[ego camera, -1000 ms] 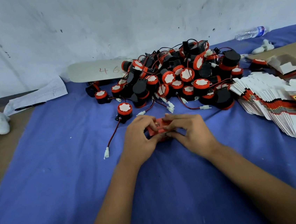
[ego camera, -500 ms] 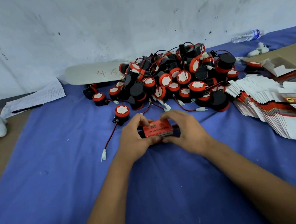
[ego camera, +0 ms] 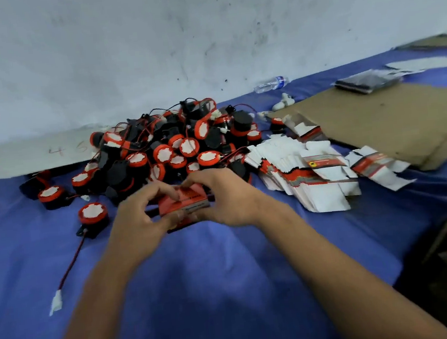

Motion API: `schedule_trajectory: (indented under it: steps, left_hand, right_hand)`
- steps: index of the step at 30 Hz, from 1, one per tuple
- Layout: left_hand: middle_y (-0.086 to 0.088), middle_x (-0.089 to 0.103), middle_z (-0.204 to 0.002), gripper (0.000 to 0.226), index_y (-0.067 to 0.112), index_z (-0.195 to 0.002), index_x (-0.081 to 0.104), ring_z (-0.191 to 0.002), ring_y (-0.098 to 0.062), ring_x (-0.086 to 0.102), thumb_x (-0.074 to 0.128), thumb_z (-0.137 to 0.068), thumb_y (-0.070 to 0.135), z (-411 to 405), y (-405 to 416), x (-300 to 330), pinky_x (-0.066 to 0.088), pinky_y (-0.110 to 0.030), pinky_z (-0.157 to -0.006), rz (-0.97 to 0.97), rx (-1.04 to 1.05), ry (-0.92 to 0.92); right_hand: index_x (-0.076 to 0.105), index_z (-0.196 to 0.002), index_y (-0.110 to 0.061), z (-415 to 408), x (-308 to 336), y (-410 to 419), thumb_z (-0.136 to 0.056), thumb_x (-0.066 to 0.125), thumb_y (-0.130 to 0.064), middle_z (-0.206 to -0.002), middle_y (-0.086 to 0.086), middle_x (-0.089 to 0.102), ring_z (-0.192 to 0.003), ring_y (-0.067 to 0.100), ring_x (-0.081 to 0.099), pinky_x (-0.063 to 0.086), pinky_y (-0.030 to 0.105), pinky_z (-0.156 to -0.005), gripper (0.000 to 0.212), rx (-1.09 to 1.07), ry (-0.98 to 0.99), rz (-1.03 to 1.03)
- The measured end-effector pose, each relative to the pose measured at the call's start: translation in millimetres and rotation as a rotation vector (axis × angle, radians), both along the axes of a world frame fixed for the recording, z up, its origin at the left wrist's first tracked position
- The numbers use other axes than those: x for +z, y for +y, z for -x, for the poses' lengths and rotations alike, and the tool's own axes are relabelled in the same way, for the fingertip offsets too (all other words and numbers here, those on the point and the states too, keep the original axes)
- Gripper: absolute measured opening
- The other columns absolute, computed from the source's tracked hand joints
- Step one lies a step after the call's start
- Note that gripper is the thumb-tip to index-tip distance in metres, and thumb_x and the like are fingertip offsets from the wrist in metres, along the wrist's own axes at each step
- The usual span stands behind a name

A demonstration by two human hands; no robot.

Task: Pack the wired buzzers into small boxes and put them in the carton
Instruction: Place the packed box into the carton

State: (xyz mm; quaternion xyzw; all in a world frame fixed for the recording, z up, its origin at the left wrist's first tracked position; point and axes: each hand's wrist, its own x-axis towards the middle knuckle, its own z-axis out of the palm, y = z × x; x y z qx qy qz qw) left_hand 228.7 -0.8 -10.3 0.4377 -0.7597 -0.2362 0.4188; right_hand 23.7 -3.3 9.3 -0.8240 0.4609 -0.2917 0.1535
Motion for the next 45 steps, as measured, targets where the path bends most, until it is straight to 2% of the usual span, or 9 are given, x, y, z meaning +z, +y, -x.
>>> schedule_trajectory:
  steps: [3, 7, 11, 18, 25, 31, 37, 42, 45]
  left_hand:
    - [0.021, 0.073, -0.113, 0.024, 0.031, -0.087, 0.070, -0.109, 0.002, 0.067, 0.089, -0.073, 0.035, 70.8, 2.3, 43.6, 0.053, -0.026, -0.092, 0.041, -0.196, 0.056]
    - [0.014, 0.075, -0.118, 0.023, 0.031, -0.081, 0.072, -0.111, -0.009, 0.072, 0.088, -0.071, 0.017, 187.1, 24.2, 76.6, 0.060, -0.048, -0.093, -0.016, -0.532, 0.171]
    - [0.013, 0.076, -0.114, 0.018, 0.030, -0.078, 0.071, -0.111, -0.005, 0.070, 0.084, -0.072, 0.019, 301.2, 82.2, 98.4, 0.056, -0.044, -0.101, 0.037, -0.826, 0.199]
    - [0.010, 0.065, -0.082, 0.023, 0.026, -0.081, 0.064, -0.081, -0.010, 0.062, 0.081, -0.078, 0.012, 401.0, 149.3, 74.3, 0.049, -0.030, -0.068, 0.184, -1.006, -0.321]
    - [-0.001, 0.063, -0.097, 0.023, 0.025, -0.091, 0.069, -0.091, -0.023, 0.060, 0.073, -0.079, 0.006, 403.5, 143.4, 69.9, 0.046, -0.032, -0.071, 0.260, -0.879, -0.514]
    - [0.007, 0.070, -0.090, 0.029, 0.035, -0.071, 0.064, -0.082, -0.008, 0.064, 0.079, -0.076, 0.010, 370.3, 121.1, 79.9, 0.053, -0.031, -0.072, 0.161, -0.842, -0.297]
    - [0.012, 0.071, -0.080, 0.025, 0.033, -0.074, 0.067, -0.078, -0.001, 0.066, 0.081, -0.082, 0.014, 301.0, 68.6, 56.6, 0.052, -0.017, -0.069, 0.047, -0.488, -0.054]
    - [0.007, 0.072, -0.075, 0.012, 0.016, -0.079, 0.074, -0.070, -0.007, 0.061, 0.074, -0.083, 0.005, 210.0, 22.0, 0.7, 0.039, -0.009, -0.058, -0.067, -0.069, -0.068]
    - [0.011, 0.058, -0.063, 0.025, 0.025, -0.066, 0.060, -0.070, -0.016, 0.059, 0.068, -0.083, 0.009, 153.4, 1.0, -28.3, 0.032, -0.022, -0.055, -0.080, 0.195, -0.158]
  right_hand:
    - [0.065, -0.126, -0.013, 62.7, 50.3, 39.5, -0.084, 0.082, -0.032, -0.116, 0.005, 0.070, -0.105, 0.023, 0.062, 0.045, 0.035, -0.089, 0.049, -0.184, 0.133, 0.096]
    - [0.067, -0.106, -0.018, 154.7, 104.5, 126.0, -0.085, 0.077, -0.041, -0.098, 0.002, 0.068, -0.092, 0.023, 0.061, 0.046, 0.038, -0.083, 0.033, -0.500, 0.332, 0.046]
    - [0.065, -0.104, -0.030, 229.9, 139.4, 229.8, -0.075, 0.073, -0.062, -0.092, -0.008, 0.066, -0.085, 0.014, 0.062, 0.052, 0.039, -0.075, 0.044, -0.864, 0.477, -0.047]
    - [0.062, -0.104, -0.038, 288.9, 109.0, 300.6, -0.072, 0.082, -0.053, -0.098, -0.015, 0.061, -0.092, 0.006, 0.057, 0.048, 0.029, -0.086, 0.040, -1.064, 0.572, -0.447]
    - [0.052, -0.128, -0.039, 294.0, 88.9, 283.7, -0.069, 0.087, -0.047, -0.108, -0.014, 0.050, -0.103, 0.012, 0.050, 0.043, 0.029, -0.087, 0.069, -1.082, 0.490, -0.504]
    - [0.046, -0.142, -0.036, 277.9, 113.3, 289.5, -0.053, 0.073, -0.079, -0.129, -0.010, 0.053, -0.117, 0.014, 0.049, 0.038, 0.030, -0.093, 0.102, -1.123, 0.500, -0.479]
    - [0.065, -0.120, -0.031, 205.0, 116.3, 204.0, -0.082, 0.071, -0.061, -0.107, -0.011, 0.067, -0.103, 0.014, 0.057, 0.049, 0.036, -0.083, 0.049, -0.975, 0.291, 0.019]
    - [0.075, -0.101, -0.026, 128.2, 65.7, 90.6, -0.083, 0.073, -0.034, -0.096, -0.003, 0.073, -0.093, 0.019, 0.066, 0.051, 0.031, -0.076, 0.020, -0.710, 0.125, -0.088]
    - [0.078, -0.096, -0.021, 85.0, 19.3, 32.6, -0.081, 0.072, -0.019, -0.092, 0.002, 0.075, -0.087, 0.023, 0.069, 0.051, 0.028, -0.069, 0.016, -0.596, 0.137, -0.183]
